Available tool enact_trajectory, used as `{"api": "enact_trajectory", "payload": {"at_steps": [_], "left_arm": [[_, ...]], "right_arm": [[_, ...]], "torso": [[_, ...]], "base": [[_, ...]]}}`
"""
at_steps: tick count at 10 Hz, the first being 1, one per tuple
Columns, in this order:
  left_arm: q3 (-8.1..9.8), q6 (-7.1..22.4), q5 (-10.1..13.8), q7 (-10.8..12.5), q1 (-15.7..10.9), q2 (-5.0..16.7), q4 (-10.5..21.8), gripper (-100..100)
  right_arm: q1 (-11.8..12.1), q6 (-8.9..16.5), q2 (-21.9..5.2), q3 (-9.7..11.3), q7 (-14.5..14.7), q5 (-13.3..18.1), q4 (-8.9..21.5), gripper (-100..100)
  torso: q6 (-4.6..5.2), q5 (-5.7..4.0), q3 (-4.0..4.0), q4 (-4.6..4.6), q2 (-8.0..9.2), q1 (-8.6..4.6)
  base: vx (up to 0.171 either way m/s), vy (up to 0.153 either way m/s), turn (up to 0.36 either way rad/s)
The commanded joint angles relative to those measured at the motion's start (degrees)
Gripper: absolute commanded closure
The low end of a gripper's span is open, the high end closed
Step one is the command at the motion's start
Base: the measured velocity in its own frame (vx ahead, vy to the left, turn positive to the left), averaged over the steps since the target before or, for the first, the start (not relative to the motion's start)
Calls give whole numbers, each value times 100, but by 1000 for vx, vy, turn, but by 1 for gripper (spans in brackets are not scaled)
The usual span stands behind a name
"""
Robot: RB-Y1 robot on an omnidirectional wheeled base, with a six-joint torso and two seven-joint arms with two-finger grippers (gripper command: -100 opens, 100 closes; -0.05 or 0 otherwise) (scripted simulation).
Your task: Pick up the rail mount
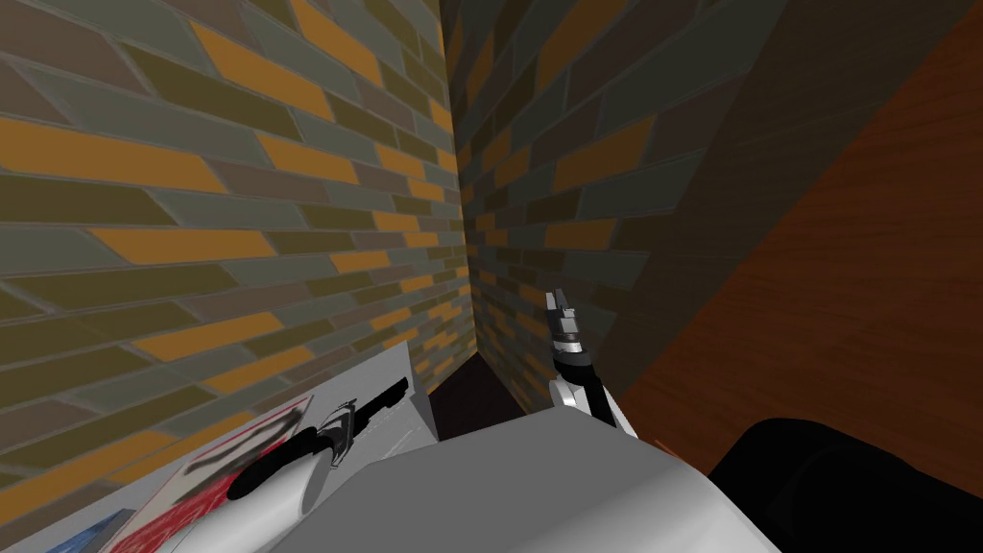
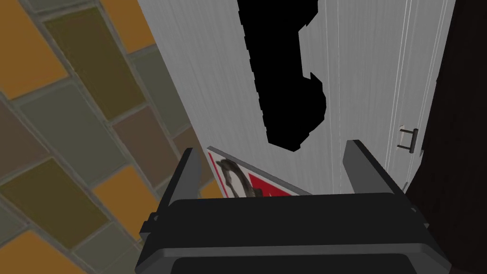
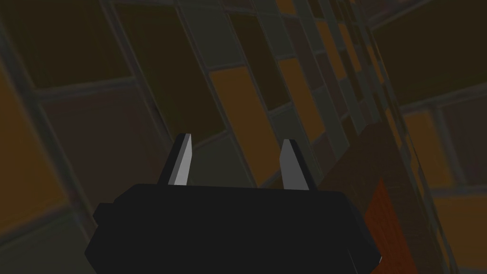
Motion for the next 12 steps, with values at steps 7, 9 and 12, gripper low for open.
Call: {"api": "enact_trajectory", "payload": {"at_steps": [7,9,12], "left_arm": [[401,1161,272,91,-206,43,293,-100],[495,1463,342,109,-244,51,371,-100],[578,1830,407,125,-277,56,447,-100]], "right_arm": [[1,0,0,0,0,0,0,0],[1,0,0,0,0,0,0,0],[0,0,0,0,0,0,0,0]], "torso": [[-2,1,-4,-2,-6,3],[-2,1,-7,-3,-10,2],[-1,1,-4,-2,-6,5]], "base": [[61,9,-60],[74,19,-45],[64,20,-45]]}}
